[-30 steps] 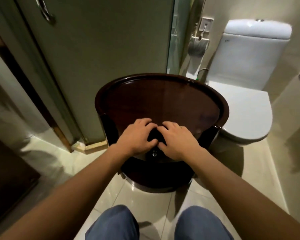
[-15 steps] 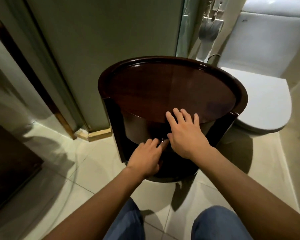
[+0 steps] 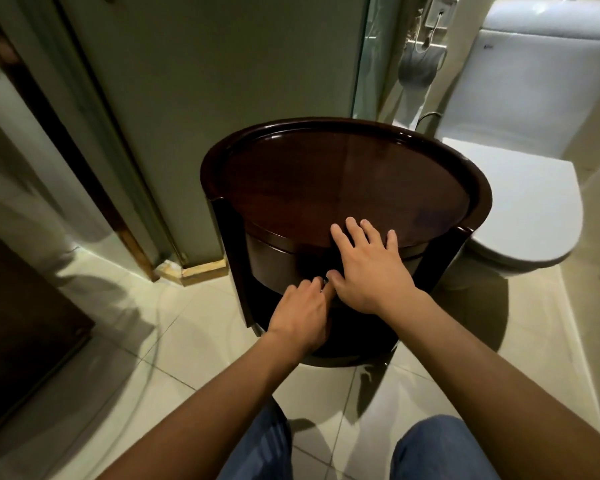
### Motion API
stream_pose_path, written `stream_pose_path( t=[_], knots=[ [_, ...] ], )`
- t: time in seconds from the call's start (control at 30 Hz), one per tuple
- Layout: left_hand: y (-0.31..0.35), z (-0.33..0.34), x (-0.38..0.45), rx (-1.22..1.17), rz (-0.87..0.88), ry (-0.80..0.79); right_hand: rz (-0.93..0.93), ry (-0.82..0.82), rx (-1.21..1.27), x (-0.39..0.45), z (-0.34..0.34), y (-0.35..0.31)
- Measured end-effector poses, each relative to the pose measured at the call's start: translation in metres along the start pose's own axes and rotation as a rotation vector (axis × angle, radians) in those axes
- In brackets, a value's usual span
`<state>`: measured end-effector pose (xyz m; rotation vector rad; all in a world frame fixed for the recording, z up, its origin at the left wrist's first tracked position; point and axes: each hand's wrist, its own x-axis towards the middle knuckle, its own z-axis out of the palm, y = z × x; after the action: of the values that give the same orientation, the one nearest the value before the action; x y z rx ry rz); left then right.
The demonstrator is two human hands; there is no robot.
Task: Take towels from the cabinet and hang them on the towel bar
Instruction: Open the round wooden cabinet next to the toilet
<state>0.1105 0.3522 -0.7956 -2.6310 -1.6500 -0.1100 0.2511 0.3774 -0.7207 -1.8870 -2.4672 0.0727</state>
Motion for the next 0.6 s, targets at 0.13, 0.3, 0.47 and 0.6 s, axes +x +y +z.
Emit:
stream_pose_path(
  t=[0.13,0.3,0.47,0.6],
  knots=[
    [0.004,-0.011,-0.009,-0.016,0.010,-0.016,0.021,0.042,0.080,0.002,-0.004,0.000],
    [0.009,-0.021,-0.039,-0.083,0.033,-0.030,0.031,0.053,0.065,0.001,0.000,0.000],
    [-0.009,-0.046,-0.046,-0.119,0.076,0.165,0.026,0.039,0.007,0.000,0.006,0.001],
    [-0.024,-0.064,-0.020,-0.172,0.011,0.295,0.010,0.019,0.066,0.000,0.002,0.003]
  ],
)
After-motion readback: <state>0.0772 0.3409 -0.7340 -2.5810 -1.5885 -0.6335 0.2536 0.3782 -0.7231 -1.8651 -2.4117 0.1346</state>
